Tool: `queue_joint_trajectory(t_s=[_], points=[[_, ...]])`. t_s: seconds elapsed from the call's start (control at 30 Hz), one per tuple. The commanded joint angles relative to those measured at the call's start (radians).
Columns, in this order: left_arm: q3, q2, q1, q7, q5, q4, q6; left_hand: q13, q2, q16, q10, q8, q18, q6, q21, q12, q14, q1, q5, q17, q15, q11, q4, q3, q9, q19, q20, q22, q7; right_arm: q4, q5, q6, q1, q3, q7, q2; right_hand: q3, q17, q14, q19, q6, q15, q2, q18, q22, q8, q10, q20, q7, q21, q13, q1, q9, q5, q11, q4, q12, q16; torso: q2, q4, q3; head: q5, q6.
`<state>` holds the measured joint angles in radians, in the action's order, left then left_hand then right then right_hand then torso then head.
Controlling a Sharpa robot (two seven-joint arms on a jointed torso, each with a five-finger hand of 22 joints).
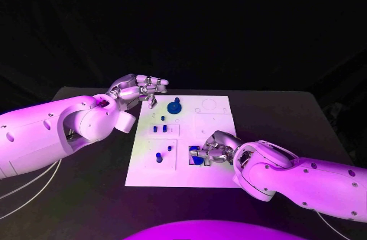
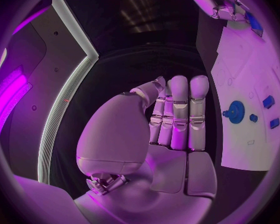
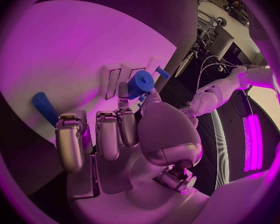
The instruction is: Assemble the parts on the task board
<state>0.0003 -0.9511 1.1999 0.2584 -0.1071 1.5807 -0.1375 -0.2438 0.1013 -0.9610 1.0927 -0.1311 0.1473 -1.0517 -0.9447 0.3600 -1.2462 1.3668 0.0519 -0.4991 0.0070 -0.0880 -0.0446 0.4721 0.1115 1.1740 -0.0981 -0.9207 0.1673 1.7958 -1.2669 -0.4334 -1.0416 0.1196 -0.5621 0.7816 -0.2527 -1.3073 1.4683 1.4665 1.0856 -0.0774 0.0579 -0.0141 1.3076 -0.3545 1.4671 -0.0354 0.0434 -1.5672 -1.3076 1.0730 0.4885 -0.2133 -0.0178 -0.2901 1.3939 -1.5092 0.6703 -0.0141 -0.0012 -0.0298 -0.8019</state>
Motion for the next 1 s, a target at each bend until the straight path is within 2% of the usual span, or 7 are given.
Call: queue_joint_trajectory(t_s=[0.03,0.17,0.33,0.5,0.63,0.77,1.0], points=[[0.000,0.001,0.001,0.003,-0.004,0.003,0.021,-0.002,-0.004,-0.002,-0.006,-0.007,0.011,0.008,0.003,0.006,0.009,-0.006,0.004,0.001,0.001,0.002,-0.002,-0.003,0.000,-0.004,0.001,0.001,-0.001,0.001,-0.013,0.011,0.000,0.000,0.001,-0.002,-0.022,-0.178,0.085,0.104,-0.003,-0.004,-0.002,0.014,0.263,0.005,-0.006,0.005,0.005,-0.004,-0.100,-0.032,0.005,0.062,-0.003,-0.002,-0.008,-0.002,0.000,-0.0010,0.0003,0.000,-0.001],[0.000,0.000,0.001,0.003,-0.004,0.003,0.020,-0.002,-0.004,-0.002,-0.006,-0.007,0.011,0.008,0.003,0.006,0.009,-0.006,0.004,0.001,0.001,0.002,-0.002,-0.003,0.000,-0.004,0.001,0.001,-0.001,0.005,-0.026,0.005,0.000,0.000,0.004,0.001,-0.041,-0.175,0.084,0.104,-0.008,-0.003,-0.017,0.014,0.263,0.006,-0.010,0.003,0.006,-0.004,-0.094,-0.081,0.015,0.140,-0.002,-0.003,-0.021,0.000,0.000,-0.0011,-0.0004,0.000,-0.002],[0.000,-0.001,0.001,0.003,-0.004,0.003,0.020,-0.002,-0.004,-0.002,-0.006,-0.007,0.011,0.008,0.003,0.006,0.009,-0.006,0.004,0.001,0.001,0.002,-0.002,-0.003,0.000,-0.004,0.001,0.001,-0.001,0.018,-0.048,-0.014,0.000,0.000,0.009,0.011,-0.039,-0.176,0.085,0.104,-0.008,-0.003,-0.016,0.014,0.263,0.006,-0.009,0.003,0.007,-0.004,-0.095,-0.093,0.018,0.151,-0.002,-0.003,-0.020,-0.001,0.001,-0.0001,0.0004,0.001,-0.002],[0.000,-0.002,0.001,0.003,-0.004,0.003,0.021,-0.002,-0.004,-0.002,-0.007,-0.007,0.011,0.008,0.003,0.007,0.009,-0.006,0.004,0.001,0.001,0.002,-0.002,-0.003,0.000,-0.004,0.001,0.001,-0.001,0.042,-0.065,-0.023,0.001,0.000,0.021,0.033,-0.015,-0.178,0.085,0.104,-0.006,-0.005,0.018,0.014,0.263,0.005,-0.003,0.004,0.004,-0.004,-0.105,-0.014,0.031,0.021,-0.005,0.014,-0.016,-0.003,0.001,-0.0004,0.0006,0.000,-0.002],[0.000,-0.004,0.001,0.003,-0.004,0.004,0.021,-0.002,-0.004,-0.002,-0.008,-0.007,0.012,0.009,0.004,0.007,0.009,-0.005,0.004,0.001,0.001,0.002,-0.003,-0.004,0.000,-0.004,0.001,0.002,-0.001,0.062,-0.075,-0.020,0.001,0.000,0.030,0.047,0.012,-0.180,0.086,0.104,-0.007,-0.008,0.026,0.014,0.263,0.005,0.003,0.007,0.000,-0.004,-0.113,0.088,0.038,-0.084,-0.008,0.062,-0.010,-0.004,0.000,-0.0004,0.0006,0.001,-0.002],[0.000,-0.005,0.001,0.003,-0.004,0.004,0.020,-0.002,-0.004,-0.002,-0.008,-0.007,0.012,0.009,0.004,0.007,0.009,-0.005,0.004,0.001,0.001,0.002,-0.003,-0.004,0.000,-0.004,0.001,0.002,-0.001,0.073,-0.084,-0.010,0.001,0.000,0.034,0.050,0.031,-0.182,0.086,0.104,-0.005,-0.010,0.024,0.014,0.263,0.005,0.007,0.009,-0.002,-0.004,-0.119,0.153,0.043,-0.054,-0.011,0.099,-0.005,-0.006,0.000,-0.0013,0.0005,0.001,-0.002],[0.000,-0.003,0.001,0.001,-0.004,0.003,0.022,-0.002,-0.004,-0.002,-0.008,-0.007,0.012,0.009,0.004,0.007,0.009,-0.005,0.004,0.001,0.001,0.002,-0.003,-0.004,0.000,-0.004,0.001,0.002,-0.001,0.064,-0.092,0.002,0.002,0.000,0.029,0.038,0.035,-0.182,0.086,0.104,-0.005,-0.010,0.024,0.014,0.263,0.006,0.008,0.009,-0.002,-0.004,-0.121,0.164,0.044,-0.044,-0.011,0.105,-0.003,-0.006,0.000,0.0016,0.0000,0.004,-0.002]])
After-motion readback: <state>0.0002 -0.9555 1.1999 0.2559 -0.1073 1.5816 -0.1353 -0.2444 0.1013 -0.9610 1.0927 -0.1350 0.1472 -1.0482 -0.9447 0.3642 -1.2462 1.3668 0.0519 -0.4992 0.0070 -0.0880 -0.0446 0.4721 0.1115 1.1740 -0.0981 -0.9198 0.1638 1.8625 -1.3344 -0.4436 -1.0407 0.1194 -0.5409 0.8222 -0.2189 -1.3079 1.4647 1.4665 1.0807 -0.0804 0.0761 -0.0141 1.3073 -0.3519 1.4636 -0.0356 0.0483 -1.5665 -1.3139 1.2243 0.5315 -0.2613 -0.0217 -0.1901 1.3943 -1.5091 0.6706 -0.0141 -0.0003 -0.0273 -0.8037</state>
